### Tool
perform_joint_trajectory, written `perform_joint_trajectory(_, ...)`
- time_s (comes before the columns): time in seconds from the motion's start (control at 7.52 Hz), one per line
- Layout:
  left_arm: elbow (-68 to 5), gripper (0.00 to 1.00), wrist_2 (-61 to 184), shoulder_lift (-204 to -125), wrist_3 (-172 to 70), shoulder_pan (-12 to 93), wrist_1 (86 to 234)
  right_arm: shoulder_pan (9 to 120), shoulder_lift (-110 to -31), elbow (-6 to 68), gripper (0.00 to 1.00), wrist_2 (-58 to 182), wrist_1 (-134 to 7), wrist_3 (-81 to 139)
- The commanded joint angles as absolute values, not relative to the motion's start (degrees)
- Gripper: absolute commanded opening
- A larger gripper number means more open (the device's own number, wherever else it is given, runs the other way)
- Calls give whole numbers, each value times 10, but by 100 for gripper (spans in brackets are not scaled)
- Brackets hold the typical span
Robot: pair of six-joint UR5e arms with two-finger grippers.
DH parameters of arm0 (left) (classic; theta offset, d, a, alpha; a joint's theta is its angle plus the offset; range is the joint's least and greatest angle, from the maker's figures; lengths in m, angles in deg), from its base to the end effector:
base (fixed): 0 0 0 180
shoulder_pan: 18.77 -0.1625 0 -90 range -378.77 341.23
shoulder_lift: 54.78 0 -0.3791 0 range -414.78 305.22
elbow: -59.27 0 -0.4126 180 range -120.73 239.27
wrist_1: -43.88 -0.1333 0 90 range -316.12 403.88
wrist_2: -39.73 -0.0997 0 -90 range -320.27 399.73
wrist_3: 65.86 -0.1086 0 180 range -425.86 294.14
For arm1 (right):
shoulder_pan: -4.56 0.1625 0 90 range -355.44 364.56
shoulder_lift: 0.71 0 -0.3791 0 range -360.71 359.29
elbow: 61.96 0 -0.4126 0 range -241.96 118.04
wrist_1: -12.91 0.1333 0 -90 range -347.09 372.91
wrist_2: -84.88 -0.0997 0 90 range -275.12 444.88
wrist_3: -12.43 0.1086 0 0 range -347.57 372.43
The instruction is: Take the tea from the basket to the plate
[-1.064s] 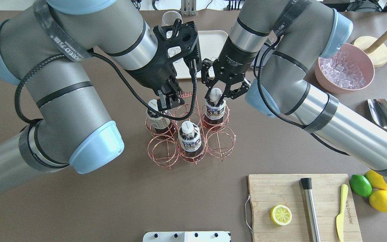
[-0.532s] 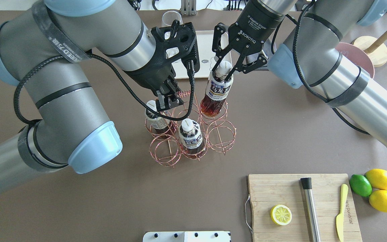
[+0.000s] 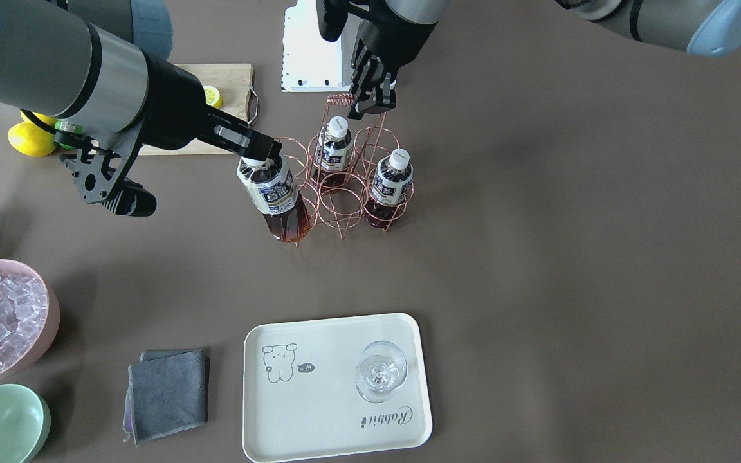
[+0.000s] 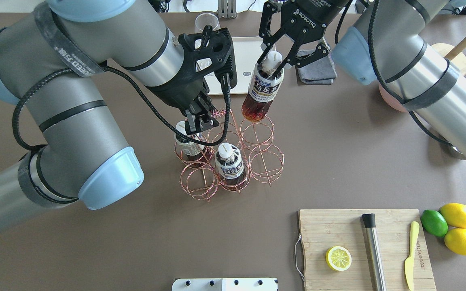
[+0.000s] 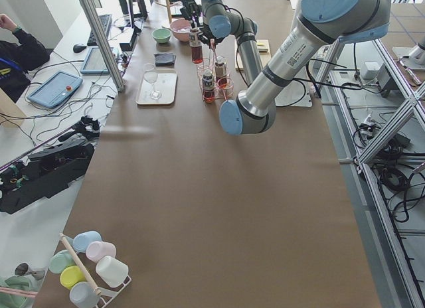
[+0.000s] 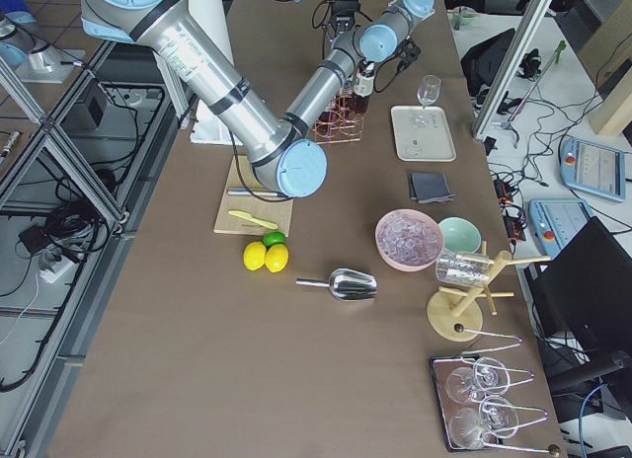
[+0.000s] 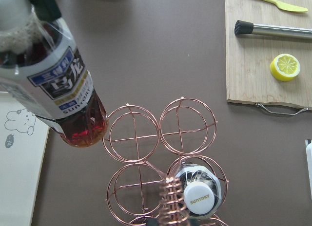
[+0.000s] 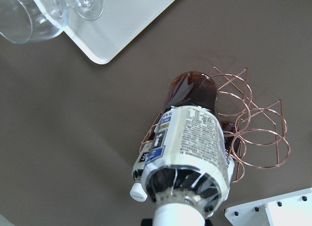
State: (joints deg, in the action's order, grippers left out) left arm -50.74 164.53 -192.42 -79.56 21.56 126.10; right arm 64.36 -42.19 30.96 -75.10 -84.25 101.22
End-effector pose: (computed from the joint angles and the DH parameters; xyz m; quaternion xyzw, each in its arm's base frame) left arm 0.3839 -0.4195 -0.0051 0.3729 0.3935 0.5613 0.6253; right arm -0.2942 -0.5676 0.0480 -0.3009 -0.5356 0.1828 0.7675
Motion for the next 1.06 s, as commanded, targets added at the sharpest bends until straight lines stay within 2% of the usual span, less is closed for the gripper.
perform_joint_trajectory(0.0, -522, 0, 1645, -1923, -795, 218, 1259, 671, -364, 198, 0, -759, -837, 991)
perform_joint_trajectory(0.53, -544, 0, 1657, -1923, -791, 234, 1254, 645, -312, 69, 0, -656, -824, 885)
perform_joint_trajectory(0.93, -587, 0, 1670, -1905, -792, 288, 1225, 632, -275, -53, 0, -603, -736, 795)
